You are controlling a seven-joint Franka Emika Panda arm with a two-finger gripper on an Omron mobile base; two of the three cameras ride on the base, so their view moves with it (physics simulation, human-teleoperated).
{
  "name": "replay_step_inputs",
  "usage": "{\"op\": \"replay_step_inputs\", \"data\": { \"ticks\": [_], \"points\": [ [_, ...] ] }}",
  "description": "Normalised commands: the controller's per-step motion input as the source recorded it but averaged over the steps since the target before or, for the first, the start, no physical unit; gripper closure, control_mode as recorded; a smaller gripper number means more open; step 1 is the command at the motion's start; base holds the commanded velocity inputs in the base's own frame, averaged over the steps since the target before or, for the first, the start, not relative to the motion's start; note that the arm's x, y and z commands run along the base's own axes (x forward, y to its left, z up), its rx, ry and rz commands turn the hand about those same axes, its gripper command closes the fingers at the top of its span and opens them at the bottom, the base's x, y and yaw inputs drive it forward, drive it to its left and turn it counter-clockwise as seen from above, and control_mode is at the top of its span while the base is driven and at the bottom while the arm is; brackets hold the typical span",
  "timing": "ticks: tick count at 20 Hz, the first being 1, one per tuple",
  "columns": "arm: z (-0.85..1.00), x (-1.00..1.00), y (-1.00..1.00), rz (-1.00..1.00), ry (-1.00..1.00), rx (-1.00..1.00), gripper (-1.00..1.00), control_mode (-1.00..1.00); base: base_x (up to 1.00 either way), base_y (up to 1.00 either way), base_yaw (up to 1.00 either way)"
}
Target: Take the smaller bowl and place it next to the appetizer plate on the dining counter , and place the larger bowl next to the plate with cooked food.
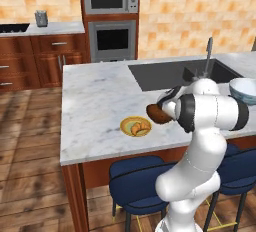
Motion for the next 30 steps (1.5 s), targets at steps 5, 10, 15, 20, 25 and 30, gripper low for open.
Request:
{"op": "replay_step_inputs", "data": {
  "ticks": [5, 10, 15, 20, 25, 30],
  "points": [
    [0.94, -0.87, -0.15, -0.02, -0.01, 0.0, -1.0, -1.0, 0.0, 0.0, 0.0],
    [1.0, -0.48, -0.01, 0.0, -0.11, -0.01, -1.0, -1.0, 0.0, 0.0, 0.0],
    [1.0, -0.66, 0.0, 0.0, -0.08, -0.02, -1.0, -1.0, 0.0, 0.0, 0.0],
    [1.0, -0.88, 0.07, 0.0, -0.04, -0.05, -1.0, -1.0, 0.0, 0.0, 0.0],
    [1.0, -0.6, 0.21, 0.0, -0.02, -0.08, -1.0, -1.0, 0.0, 0.0, 0.0],
    [0.69, -0.31, 0.44, 0.0, -0.14, -0.19, -1.0, -1.0, 0.0, 0.0, 0.0]
  ]
}}
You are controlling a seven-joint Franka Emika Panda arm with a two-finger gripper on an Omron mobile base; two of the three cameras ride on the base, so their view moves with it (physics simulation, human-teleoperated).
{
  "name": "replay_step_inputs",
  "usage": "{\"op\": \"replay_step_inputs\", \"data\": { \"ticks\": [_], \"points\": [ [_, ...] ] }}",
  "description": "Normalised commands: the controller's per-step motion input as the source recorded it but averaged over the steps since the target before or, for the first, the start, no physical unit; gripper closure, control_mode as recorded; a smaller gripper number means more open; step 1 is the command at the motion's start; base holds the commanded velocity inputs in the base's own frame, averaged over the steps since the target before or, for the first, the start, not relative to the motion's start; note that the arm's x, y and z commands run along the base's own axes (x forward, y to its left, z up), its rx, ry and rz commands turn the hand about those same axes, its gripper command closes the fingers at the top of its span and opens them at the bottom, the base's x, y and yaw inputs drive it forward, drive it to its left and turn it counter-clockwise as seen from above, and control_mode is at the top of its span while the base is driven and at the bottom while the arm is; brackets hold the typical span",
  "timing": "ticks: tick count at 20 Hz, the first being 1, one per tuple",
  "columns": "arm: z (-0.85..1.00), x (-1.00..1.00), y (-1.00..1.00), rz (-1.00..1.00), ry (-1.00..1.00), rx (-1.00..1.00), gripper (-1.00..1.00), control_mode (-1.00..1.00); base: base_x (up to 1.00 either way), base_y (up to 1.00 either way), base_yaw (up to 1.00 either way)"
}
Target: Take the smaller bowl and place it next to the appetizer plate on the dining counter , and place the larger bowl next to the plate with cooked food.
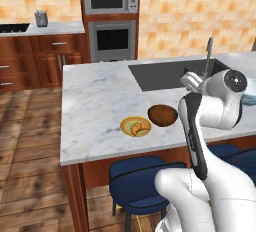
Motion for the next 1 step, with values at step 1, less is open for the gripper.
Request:
{"op": "replay_step_inputs", "data": {
  "ticks": [1],
  "points": [
    [0.46, -0.17, 0.52, 0.0, -0.12, -0.2, -1.0, -1.0, 0.0, 0.0, 0.0]
  ]
}}
